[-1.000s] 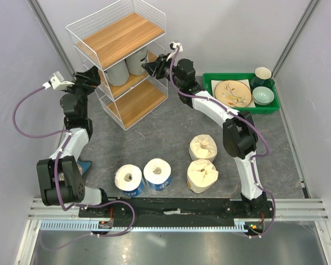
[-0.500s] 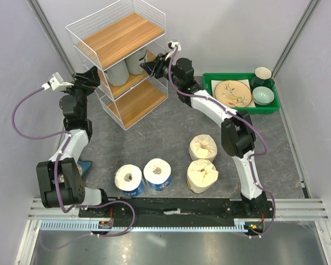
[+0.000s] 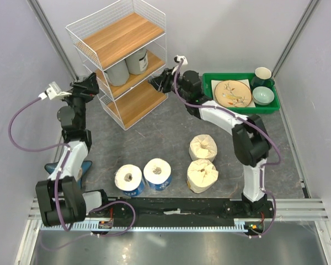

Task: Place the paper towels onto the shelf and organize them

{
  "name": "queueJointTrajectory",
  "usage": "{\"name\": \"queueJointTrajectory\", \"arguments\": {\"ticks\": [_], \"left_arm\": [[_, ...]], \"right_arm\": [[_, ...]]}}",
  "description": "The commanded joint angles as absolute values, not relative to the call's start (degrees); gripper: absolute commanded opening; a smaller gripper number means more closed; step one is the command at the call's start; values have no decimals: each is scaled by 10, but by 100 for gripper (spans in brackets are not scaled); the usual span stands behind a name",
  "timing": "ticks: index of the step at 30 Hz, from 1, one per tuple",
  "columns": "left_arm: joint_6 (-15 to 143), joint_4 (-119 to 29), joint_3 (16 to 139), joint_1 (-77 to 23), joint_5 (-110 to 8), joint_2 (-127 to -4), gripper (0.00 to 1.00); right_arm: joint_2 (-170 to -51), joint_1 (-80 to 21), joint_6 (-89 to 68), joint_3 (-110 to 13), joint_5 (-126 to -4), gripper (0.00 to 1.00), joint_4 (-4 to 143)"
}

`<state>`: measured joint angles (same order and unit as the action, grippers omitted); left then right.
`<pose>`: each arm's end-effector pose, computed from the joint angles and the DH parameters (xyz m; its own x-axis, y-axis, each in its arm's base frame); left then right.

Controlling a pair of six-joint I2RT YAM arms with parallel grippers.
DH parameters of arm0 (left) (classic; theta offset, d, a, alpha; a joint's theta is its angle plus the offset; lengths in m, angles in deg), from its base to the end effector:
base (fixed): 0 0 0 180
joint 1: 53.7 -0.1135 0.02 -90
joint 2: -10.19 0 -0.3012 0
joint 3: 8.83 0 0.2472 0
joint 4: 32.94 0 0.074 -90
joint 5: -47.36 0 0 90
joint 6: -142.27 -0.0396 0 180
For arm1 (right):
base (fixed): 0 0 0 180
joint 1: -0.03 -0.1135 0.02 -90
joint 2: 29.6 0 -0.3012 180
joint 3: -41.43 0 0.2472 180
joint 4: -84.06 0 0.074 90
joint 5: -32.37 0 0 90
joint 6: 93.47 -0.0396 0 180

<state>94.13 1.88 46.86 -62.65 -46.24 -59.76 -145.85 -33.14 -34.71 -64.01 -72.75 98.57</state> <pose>0.2598 0.0384 0.3754 0.3232 -0.6233 -0.7121 0.1591 0.7775 -0.6084 0.4196 0.2866 0.3445 -0.3407 0.3754 -0.8620 -0.6659 0.5508 0.5032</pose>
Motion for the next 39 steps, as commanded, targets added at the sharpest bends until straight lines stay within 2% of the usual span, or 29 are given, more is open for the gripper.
{"name": "queueJointTrajectory", "arguments": {"ticks": [1, 4, 7, 11, 14, 18, 20, 23, 33, 39], "left_arm": [[968, 17, 422, -630, -473, -507, 99], [974, -25, 383, -630, -477, -435, 99], [976, -113, 362, -629, -491, -355, 100], [964, -274, 362, -628, -504, -274, 100], [946, -376, 365, -629, -519, -220, 100], [907, -466, 366, -627, -542, -172, 100], [878, -561, 392, -619, -538, -175, 100], [847, -626, 419, -613, -555, -190, 100], [795, -628, 418, -602, -586, -183, 100], [775, -620, 394, -597, -581, -177, 100]], "right_arm": [[-1325, -334, -340, -532, -729, 47, 1060], [-1241, -334, -334, -462, -718, 50, 1029], [-1155, -334, -315, -424, -683, 50, 910], [-1047, -335, -297, -399, -627, 53, 682], [-988, -334, -301, -363, -604, 59, 578], [-936, -334, -310, -314, -590, 77, 485], [-919, -335, -318, -307, -582, 80, 442], [-909, -334, -325, -290, -576, 82, 413], [-899, -334, -359, -278, -453, 83, 326], [-909, -334, -366, -258, -455, 83, 308]]}}
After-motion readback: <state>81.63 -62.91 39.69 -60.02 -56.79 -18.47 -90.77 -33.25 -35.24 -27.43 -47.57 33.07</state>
